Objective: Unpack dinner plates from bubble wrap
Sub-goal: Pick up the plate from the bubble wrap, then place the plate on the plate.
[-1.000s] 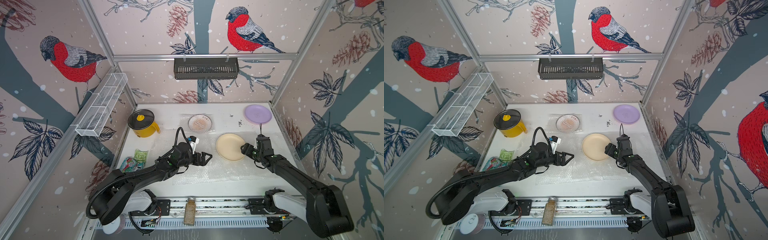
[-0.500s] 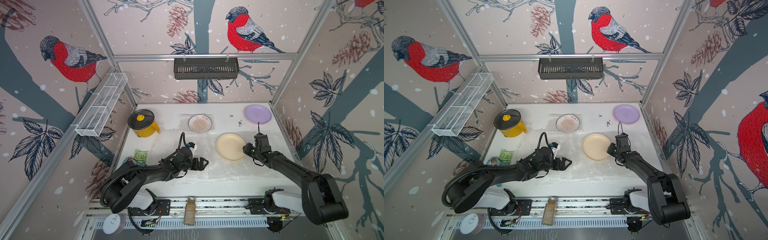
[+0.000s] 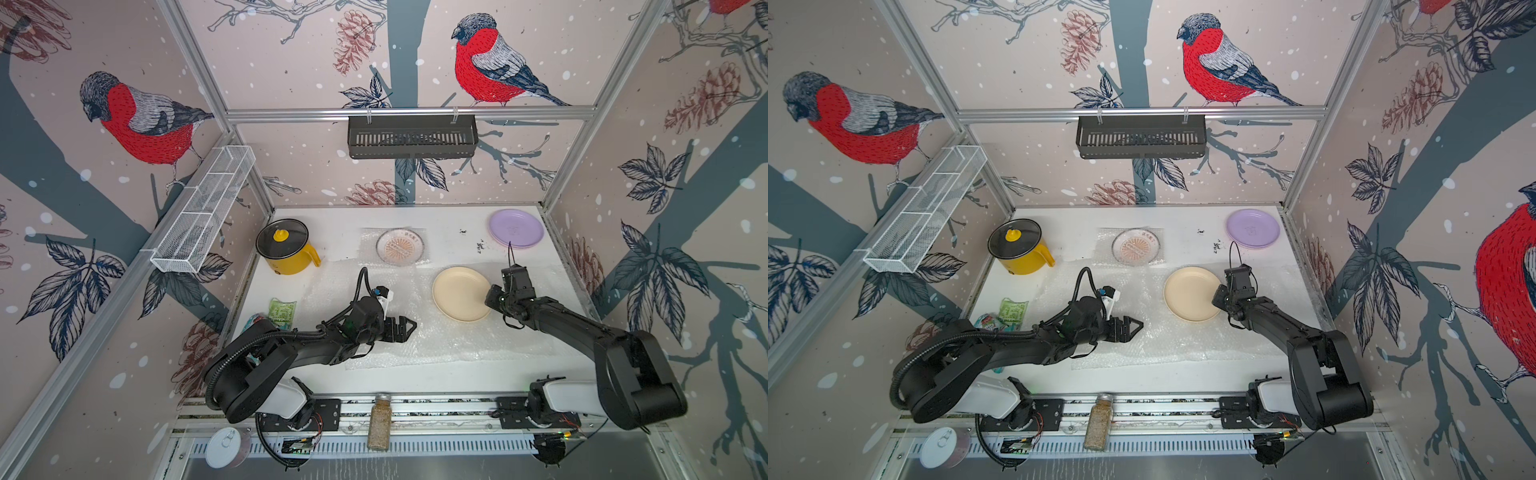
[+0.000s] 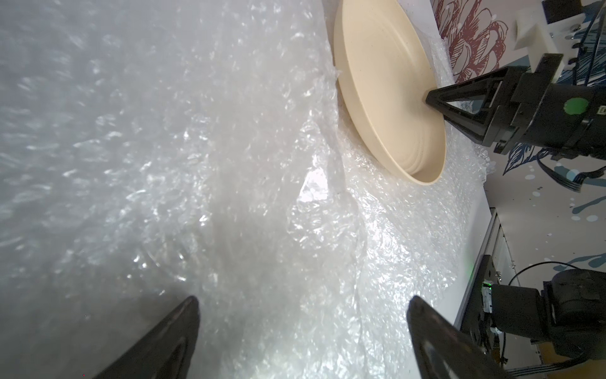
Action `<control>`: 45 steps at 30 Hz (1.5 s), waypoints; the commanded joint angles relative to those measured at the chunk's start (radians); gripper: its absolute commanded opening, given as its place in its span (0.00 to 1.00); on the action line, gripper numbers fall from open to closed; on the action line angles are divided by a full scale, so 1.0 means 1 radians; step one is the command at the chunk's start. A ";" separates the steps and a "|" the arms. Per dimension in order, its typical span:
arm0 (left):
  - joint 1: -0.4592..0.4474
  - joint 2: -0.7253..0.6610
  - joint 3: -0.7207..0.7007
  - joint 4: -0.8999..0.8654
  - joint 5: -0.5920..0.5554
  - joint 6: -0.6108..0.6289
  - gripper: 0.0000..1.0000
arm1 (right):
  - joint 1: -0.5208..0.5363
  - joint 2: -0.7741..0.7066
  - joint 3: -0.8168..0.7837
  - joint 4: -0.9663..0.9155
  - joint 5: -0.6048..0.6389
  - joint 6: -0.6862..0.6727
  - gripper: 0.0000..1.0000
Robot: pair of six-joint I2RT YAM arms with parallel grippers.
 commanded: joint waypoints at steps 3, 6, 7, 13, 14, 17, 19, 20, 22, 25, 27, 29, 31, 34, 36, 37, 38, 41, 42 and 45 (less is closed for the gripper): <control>0.000 0.004 -0.006 -0.028 -0.022 -0.010 0.97 | 0.008 0.016 0.024 -0.032 0.043 0.006 0.05; 0.000 0.011 -0.006 -0.038 -0.037 -0.006 0.97 | 0.013 -0.010 0.034 -0.060 0.058 0.014 0.05; 0.000 0.014 -0.005 -0.040 -0.040 -0.007 0.97 | 0.013 -0.026 0.041 -0.075 0.063 0.016 0.05; 0.000 0.020 -0.008 -0.050 -0.059 -0.004 0.97 | -0.007 -0.146 0.093 -0.160 0.094 0.005 0.05; 0.000 0.021 -0.008 -0.048 -0.057 -0.004 0.97 | -0.018 -0.156 0.101 -0.170 0.096 0.001 0.05; 0.000 0.022 -0.007 -0.044 -0.051 -0.004 0.97 | -0.074 -0.167 0.131 -0.177 0.071 -0.009 0.05; 0.000 0.022 -0.005 -0.039 -0.042 -0.005 0.97 | -0.128 -0.154 0.177 -0.192 0.042 -0.010 0.05; 0.000 0.021 -0.004 -0.039 -0.035 -0.003 0.97 | -0.151 -0.148 0.199 -0.194 0.039 -0.008 0.05; 0.000 0.011 0.000 -0.033 -0.015 0.000 0.97 | -0.207 -0.124 0.251 -0.192 0.044 0.008 0.05; 0.000 -0.019 0.013 -0.033 0.025 0.008 0.97 | -0.282 -0.067 0.342 -0.193 0.071 0.053 0.05; 0.000 -0.053 0.028 -0.044 0.048 0.015 0.97 | -0.323 -0.023 0.398 -0.186 0.112 0.084 0.05; 0.000 -0.099 0.044 -0.058 0.070 0.021 0.97 | -0.363 0.031 0.447 -0.168 0.145 0.106 0.05; 0.000 -0.160 0.063 -0.082 0.091 0.033 0.97 | -0.406 0.106 0.505 -0.157 0.143 0.126 0.05; 0.000 -0.236 0.089 -0.126 0.118 0.051 0.97 | -0.456 0.243 0.626 -0.176 0.132 0.144 0.05; 0.000 -0.277 0.107 -0.160 0.132 0.067 0.97 | -0.469 0.331 0.705 -0.193 0.120 0.146 0.04; 0.000 -0.300 0.113 -0.181 0.134 0.076 0.97 | -0.469 0.377 0.744 -0.202 0.132 0.148 0.04; 0.000 -0.320 0.117 -0.194 0.132 0.085 0.97 | -0.469 0.417 0.777 -0.211 0.135 0.148 0.04; 0.000 -0.387 0.119 -0.244 0.102 0.100 0.97 | -0.468 0.549 0.885 -0.254 0.125 0.147 0.04; 0.000 -0.404 0.119 -0.268 0.084 0.101 0.97 | -0.466 0.590 0.919 -0.265 0.124 0.149 0.04; 0.000 -0.431 0.116 -0.306 0.058 0.106 0.97 | -0.463 0.691 1.009 -0.293 0.105 0.147 0.04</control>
